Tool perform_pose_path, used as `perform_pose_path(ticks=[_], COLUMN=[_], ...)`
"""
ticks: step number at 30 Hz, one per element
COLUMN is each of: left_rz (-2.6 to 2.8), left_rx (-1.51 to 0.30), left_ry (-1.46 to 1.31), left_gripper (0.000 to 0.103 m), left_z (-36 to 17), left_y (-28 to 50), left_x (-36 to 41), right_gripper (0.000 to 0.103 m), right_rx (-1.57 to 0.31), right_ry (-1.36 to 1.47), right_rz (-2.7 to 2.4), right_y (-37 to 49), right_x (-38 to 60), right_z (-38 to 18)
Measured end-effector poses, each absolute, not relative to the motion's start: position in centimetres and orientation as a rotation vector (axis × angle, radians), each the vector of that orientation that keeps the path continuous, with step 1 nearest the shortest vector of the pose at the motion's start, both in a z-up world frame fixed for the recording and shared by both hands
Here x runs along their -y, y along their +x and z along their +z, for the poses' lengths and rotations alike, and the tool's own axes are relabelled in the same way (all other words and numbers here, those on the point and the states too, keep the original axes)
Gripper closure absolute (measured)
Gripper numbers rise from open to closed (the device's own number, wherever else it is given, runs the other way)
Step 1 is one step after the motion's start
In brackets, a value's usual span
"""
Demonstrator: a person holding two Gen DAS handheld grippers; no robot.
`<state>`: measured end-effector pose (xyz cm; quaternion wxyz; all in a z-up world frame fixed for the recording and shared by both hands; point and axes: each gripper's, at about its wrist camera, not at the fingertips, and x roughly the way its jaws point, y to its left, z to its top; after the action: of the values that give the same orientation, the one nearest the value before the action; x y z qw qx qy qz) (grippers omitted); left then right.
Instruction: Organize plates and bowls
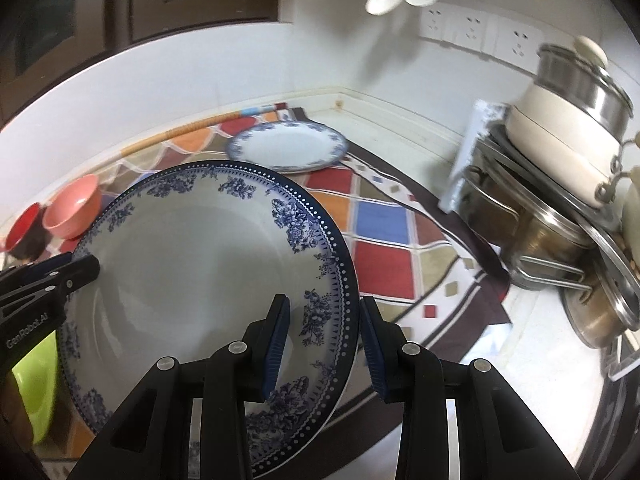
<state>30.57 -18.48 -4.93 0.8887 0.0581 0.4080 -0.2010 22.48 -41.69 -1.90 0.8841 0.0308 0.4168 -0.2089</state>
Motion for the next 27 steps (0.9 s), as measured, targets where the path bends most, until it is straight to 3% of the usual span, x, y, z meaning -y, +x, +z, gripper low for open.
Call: perform_pose_path(ticks=[27], left_rz=[-0.11], left_rx=[-0.819], left_ry=[-0.011], left_gripper=[0.071], left_z=[-3.6], left_y=[26.2], left_x=[0.1], right_gripper=[0.066], right_rx=[-0.819], right_ry=[-0.046], right_rz=[-0.122], right_y=[24.0], right_x=[24.9], right_z=[-0.5])
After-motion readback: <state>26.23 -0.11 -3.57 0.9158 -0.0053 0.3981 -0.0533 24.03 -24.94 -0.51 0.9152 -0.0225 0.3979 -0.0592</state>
